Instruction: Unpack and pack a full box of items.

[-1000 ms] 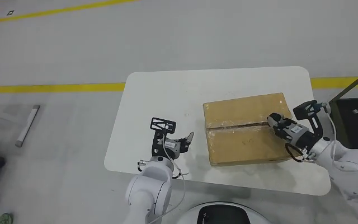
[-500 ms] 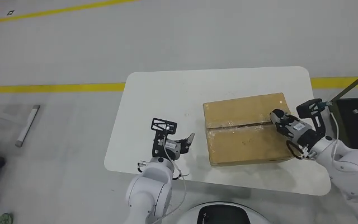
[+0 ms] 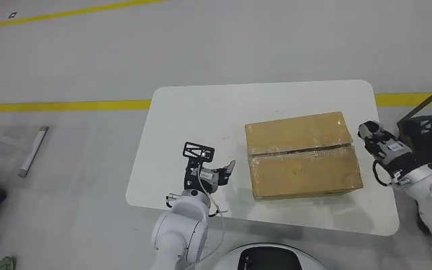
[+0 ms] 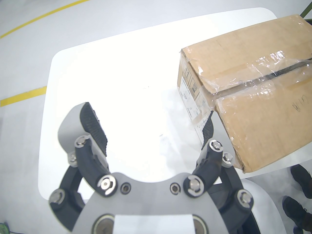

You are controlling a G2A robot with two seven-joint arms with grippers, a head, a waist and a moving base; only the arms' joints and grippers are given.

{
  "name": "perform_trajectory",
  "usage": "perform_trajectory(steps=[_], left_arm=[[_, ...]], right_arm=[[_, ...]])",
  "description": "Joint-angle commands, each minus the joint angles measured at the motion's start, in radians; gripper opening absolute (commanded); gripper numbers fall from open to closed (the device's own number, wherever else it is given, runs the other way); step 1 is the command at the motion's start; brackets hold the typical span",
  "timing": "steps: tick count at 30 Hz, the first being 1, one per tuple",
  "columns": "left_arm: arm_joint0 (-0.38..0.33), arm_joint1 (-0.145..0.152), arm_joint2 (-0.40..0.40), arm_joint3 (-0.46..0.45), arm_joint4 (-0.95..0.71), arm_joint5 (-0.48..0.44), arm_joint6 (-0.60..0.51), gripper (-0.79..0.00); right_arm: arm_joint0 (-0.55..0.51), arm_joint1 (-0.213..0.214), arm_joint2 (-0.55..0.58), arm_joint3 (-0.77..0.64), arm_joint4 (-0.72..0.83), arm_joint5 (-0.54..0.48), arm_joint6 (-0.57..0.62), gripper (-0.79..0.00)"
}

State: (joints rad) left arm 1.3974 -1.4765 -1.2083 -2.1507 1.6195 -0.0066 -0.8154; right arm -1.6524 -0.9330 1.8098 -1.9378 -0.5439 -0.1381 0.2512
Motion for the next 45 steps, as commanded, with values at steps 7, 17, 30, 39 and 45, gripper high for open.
perform_trajectory(steps=[7, 17, 30, 39, 45], left_arm=[[0.000, 0.000, 0.000, 0.000, 0.000, 0.000, 0.000, 0.000], [0.023, 0.007, -0.008, -0.021, 0.022, -0.040, 0.123, 0.000], [0.125, 0.024, -0.053, -0.099, 0.034, -0.070, 0.346, 0.000], [0.128, 0.025, -0.060, -0.101, 0.030, -0.075, 0.344, 0.000], [0.128, 0.025, -0.060, -0.101, 0.030, -0.074, 0.344, -0.001]], right_arm=[[-0.060, -0.014, -0.064, 0.060, -0.029, -0.037, -0.024, -0.785], [0.021, -0.031, -0.228, 0.057, -0.079, -0.099, -0.019, -0.785], [-0.281, -0.038, 0.098, -0.272, -0.248, 0.008, -0.114, -0.785], [-0.356, -0.046, 0.135, -0.323, -0.238, 0.022, -0.110, -0.637], [-0.356, -0.046, 0.135, -0.323, -0.238, 0.022, -0.110, -0.265]])
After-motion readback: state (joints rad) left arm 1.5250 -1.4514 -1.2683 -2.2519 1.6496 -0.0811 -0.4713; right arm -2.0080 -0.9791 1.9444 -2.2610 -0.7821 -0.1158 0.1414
